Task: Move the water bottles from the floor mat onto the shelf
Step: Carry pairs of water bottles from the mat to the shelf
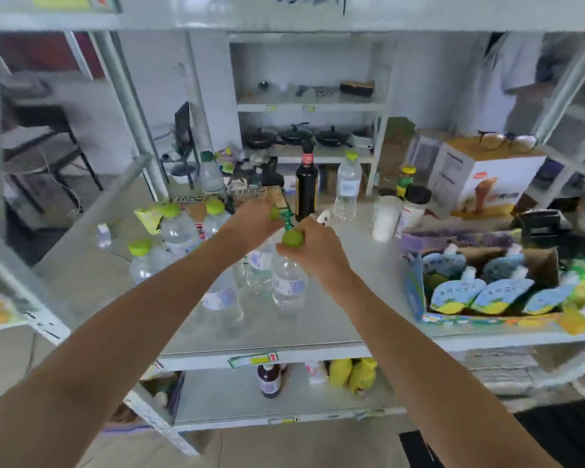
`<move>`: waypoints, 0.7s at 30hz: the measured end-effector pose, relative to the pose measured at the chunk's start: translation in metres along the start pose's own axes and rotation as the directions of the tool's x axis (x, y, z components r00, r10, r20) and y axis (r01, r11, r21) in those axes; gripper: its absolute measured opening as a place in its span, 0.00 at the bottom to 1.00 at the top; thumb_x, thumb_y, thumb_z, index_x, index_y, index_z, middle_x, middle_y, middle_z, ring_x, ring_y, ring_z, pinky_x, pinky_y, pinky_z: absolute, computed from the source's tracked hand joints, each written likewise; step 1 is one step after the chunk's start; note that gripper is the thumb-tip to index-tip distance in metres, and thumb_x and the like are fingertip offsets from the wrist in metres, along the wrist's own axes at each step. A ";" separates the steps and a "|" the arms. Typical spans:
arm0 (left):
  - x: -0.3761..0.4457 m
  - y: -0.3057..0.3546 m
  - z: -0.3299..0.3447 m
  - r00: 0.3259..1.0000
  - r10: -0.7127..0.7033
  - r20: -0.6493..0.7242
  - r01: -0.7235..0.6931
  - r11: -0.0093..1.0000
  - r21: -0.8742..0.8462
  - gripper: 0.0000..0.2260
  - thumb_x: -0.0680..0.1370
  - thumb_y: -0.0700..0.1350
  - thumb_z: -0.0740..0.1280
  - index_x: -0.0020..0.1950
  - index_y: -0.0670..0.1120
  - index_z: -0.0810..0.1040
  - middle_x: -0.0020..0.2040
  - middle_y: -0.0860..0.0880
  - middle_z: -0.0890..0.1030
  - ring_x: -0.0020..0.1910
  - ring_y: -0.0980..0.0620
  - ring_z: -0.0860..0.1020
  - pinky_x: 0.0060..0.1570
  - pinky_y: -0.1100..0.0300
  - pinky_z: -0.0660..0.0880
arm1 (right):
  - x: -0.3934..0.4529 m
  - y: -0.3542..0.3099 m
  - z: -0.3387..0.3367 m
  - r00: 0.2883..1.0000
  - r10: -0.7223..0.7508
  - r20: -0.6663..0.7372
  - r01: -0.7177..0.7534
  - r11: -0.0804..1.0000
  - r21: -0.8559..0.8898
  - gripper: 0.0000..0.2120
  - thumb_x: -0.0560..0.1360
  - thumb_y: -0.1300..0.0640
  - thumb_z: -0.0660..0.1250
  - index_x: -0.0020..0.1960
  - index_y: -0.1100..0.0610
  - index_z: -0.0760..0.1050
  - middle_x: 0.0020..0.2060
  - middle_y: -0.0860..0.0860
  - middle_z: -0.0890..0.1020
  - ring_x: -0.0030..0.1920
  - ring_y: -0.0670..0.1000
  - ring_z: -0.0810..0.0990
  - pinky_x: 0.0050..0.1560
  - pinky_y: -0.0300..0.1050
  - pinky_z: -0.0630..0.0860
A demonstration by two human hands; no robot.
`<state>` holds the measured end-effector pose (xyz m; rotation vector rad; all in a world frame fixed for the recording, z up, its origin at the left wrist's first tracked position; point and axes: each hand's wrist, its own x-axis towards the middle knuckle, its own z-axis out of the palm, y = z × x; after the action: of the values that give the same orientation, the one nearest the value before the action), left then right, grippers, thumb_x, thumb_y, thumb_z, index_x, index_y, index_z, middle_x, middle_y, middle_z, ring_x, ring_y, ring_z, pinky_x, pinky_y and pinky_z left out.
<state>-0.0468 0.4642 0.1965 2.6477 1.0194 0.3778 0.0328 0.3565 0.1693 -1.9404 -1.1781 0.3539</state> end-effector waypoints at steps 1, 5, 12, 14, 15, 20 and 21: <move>0.007 -0.006 0.000 0.999 -0.016 0.028 0.017 1.000 -0.010 0.16 0.78 0.44 0.61 0.61 0.34 0.68 0.57 0.34 0.77 0.54 0.40 0.76 0.51 0.49 0.73 | 0.004 -0.001 0.010 1.000 0.003 0.011 -0.002 1.000 -0.012 0.13 0.67 0.53 0.72 0.41 0.58 0.70 0.29 0.49 0.72 0.35 0.54 0.75 0.29 0.40 0.64; 0.029 -0.020 -0.002 0.990 -0.108 0.091 0.110 0.994 -0.023 0.15 0.79 0.41 0.58 0.62 0.32 0.68 0.55 0.35 0.77 0.58 0.38 0.75 0.55 0.48 0.72 | 0.013 -0.010 0.038 0.997 0.041 0.065 -0.040 0.999 -0.012 0.13 0.68 0.53 0.72 0.43 0.58 0.70 0.37 0.57 0.76 0.42 0.57 0.77 0.37 0.43 0.65; 0.044 -0.036 0.011 0.953 -0.236 0.189 0.251 0.966 -0.059 0.11 0.79 0.37 0.57 0.59 0.35 0.73 0.50 0.42 0.76 0.52 0.48 0.77 0.38 0.68 0.71 | 0.017 -0.012 0.047 0.993 0.075 0.087 -0.071 0.996 -0.047 0.18 0.71 0.53 0.70 0.52 0.64 0.70 0.46 0.62 0.80 0.50 0.61 0.79 0.40 0.44 0.67; 0.048 -0.035 0.008 0.964 -0.217 0.153 0.214 0.976 0.036 0.12 0.79 0.38 0.56 0.60 0.37 0.72 0.45 0.45 0.74 0.50 0.49 0.77 0.37 0.66 0.70 | 0.013 -0.008 0.044 0.993 0.065 0.097 -0.060 0.997 -0.056 0.21 0.73 0.51 0.69 0.56 0.64 0.68 0.49 0.62 0.81 0.51 0.62 0.79 0.43 0.47 0.70; 0.048 -0.034 0.008 0.972 -0.187 0.140 0.173 0.979 0.106 0.12 0.79 0.38 0.56 0.60 0.37 0.72 0.49 0.43 0.76 0.52 0.47 0.77 0.43 0.64 0.74 | 0.010 -0.007 0.042 0.993 0.058 0.106 -0.052 0.997 -0.060 0.21 0.73 0.50 0.68 0.57 0.64 0.68 0.49 0.61 0.81 0.51 0.62 0.79 0.43 0.47 0.70; 0.046 -0.019 0.005 0.978 -0.206 0.002 0.190 0.905 0.379 0.20 0.80 0.49 0.57 0.67 0.38 0.63 0.63 0.31 0.70 0.60 0.33 0.72 0.54 0.44 0.74 | -0.013 0.005 0.026 0.986 0.051 0.160 -0.030 0.991 -0.130 0.30 0.70 0.43 0.68 0.63 0.59 0.64 0.52 0.54 0.76 0.52 0.58 0.78 0.47 0.48 0.71; 0.045 -0.010 0.004 0.978 -0.206 -0.038 0.202 0.878 0.434 0.23 0.79 0.52 0.58 0.67 0.38 0.63 0.63 0.31 0.69 0.60 0.33 0.71 0.55 0.42 0.74 | -0.021 0.013 0.018 0.990 0.057 0.127 -0.042 0.993 -0.115 0.31 0.70 0.42 0.68 0.64 0.59 0.63 0.52 0.54 0.75 0.50 0.57 0.77 0.46 0.48 0.71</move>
<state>-0.0194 0.5011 0.1962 2.8714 1.5197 0.0943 0.0187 0.3445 0.1452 -2.0724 -1.2584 0.4555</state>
